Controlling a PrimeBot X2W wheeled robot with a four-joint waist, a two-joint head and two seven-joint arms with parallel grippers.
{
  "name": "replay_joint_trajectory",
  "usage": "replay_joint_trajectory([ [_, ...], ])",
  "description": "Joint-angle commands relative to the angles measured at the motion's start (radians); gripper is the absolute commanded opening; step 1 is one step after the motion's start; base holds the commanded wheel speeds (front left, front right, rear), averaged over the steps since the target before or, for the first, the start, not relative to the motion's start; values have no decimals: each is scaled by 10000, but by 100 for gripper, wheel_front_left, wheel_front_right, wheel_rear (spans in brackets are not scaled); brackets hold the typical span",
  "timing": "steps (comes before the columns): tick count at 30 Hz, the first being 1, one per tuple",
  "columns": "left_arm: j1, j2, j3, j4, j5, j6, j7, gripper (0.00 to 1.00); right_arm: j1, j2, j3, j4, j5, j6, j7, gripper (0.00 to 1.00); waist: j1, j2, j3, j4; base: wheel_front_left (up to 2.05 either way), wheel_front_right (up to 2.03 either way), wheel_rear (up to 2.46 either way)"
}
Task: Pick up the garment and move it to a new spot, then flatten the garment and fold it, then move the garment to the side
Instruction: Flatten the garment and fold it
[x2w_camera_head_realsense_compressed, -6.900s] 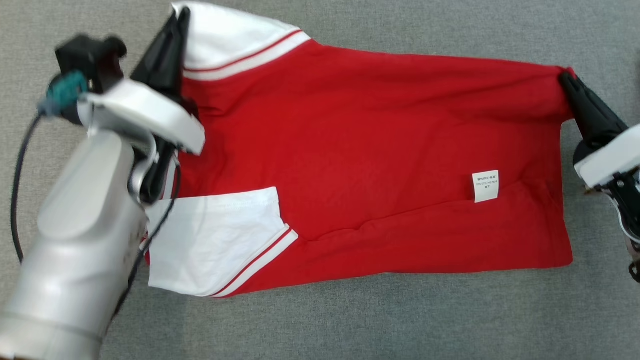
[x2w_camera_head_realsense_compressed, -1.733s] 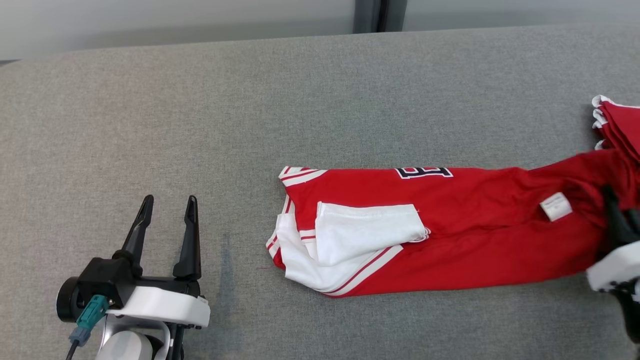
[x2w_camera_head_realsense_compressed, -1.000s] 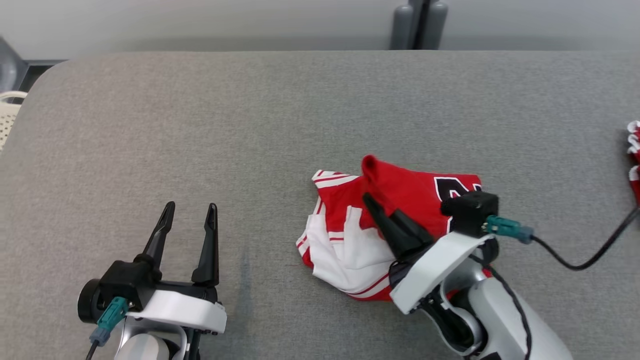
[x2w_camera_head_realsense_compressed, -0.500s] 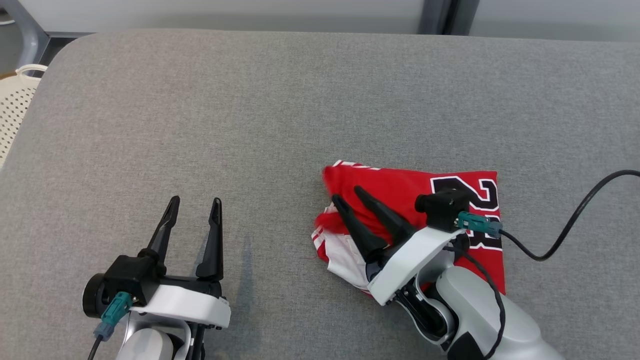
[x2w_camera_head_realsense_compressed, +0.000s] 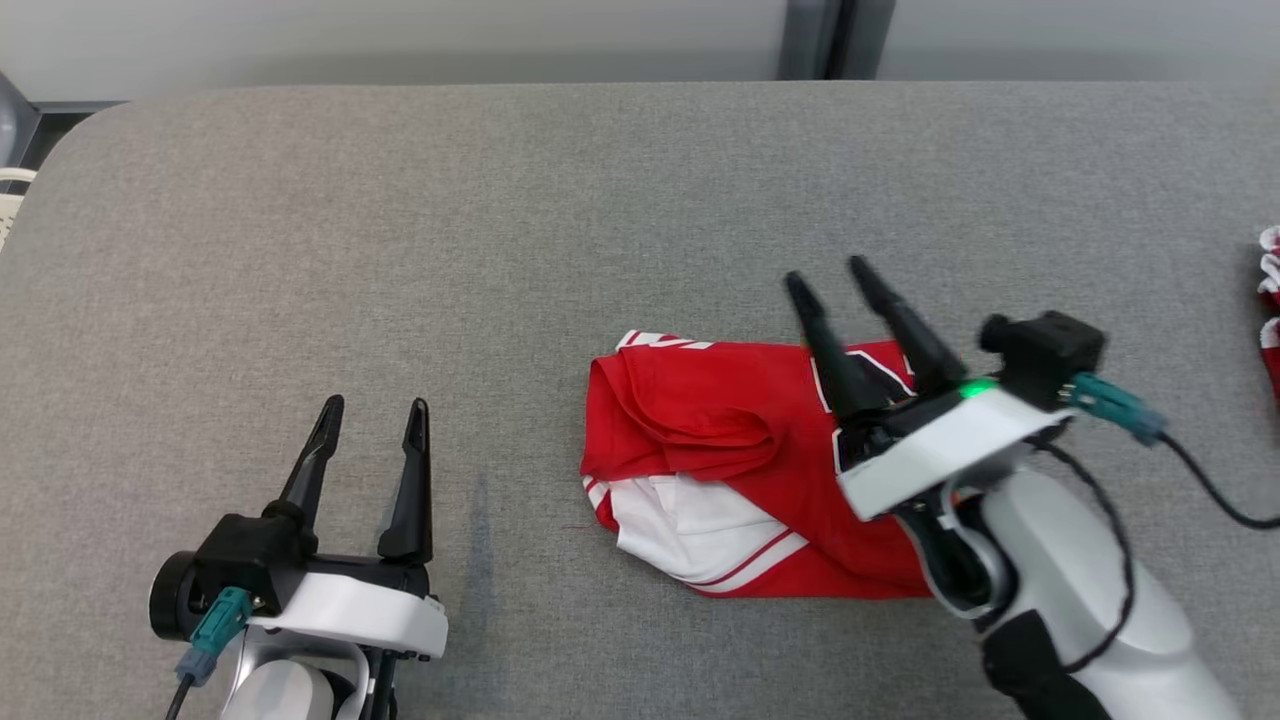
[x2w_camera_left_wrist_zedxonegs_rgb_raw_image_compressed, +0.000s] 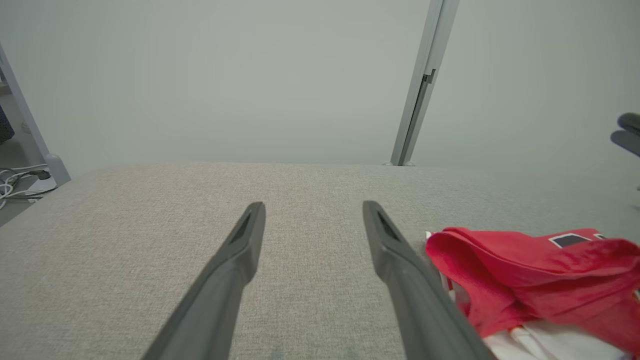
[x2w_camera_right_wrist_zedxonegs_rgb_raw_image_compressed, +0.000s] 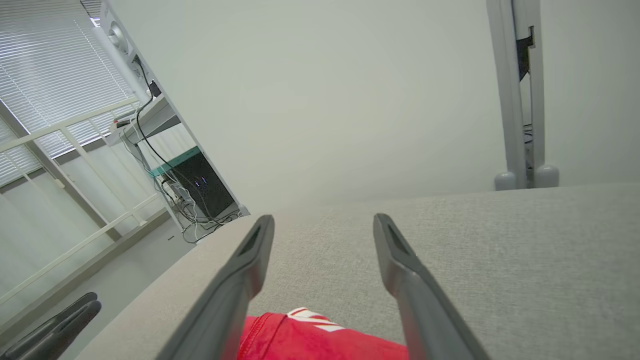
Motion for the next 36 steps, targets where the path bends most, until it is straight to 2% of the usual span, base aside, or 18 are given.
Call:
replay_joint_trajectory([
  [1,13,80,76,-8,73,17,-40,100,281,-190,-384,-194,-209,3,-66,100,0,0,-48,-79,0,0,0],
  [8,206,198,195,-55,86,132,-40,100,1578,-748,-2586,-1134,-1303,3,-38,100,0,0,-242,-363,0,0,0],
  [15,461,377,311,-152,37,289,12,100,3091,-1140,-4409,-1967,-2556,3,692,100,0,0,-510,-592,0,0,0],
  [19,624,466,352,-255,20,384,95,100,3875,-1118,-5145,-2675,-3063,3,1212,100,0,0,-621,-680,0,0,0],
  [26,798,574,332,-402,-10,472,226,100,4638,-819,-5696,-3719,-3473,3,1863,100,0,0,-749,-704,0,0,0],
  [36,727,635,260,-518,-25,536,298,100,4949,-643,-5821,-4278,-3552,3,2241,100,0,0,-714,-632,0,0,0],
])
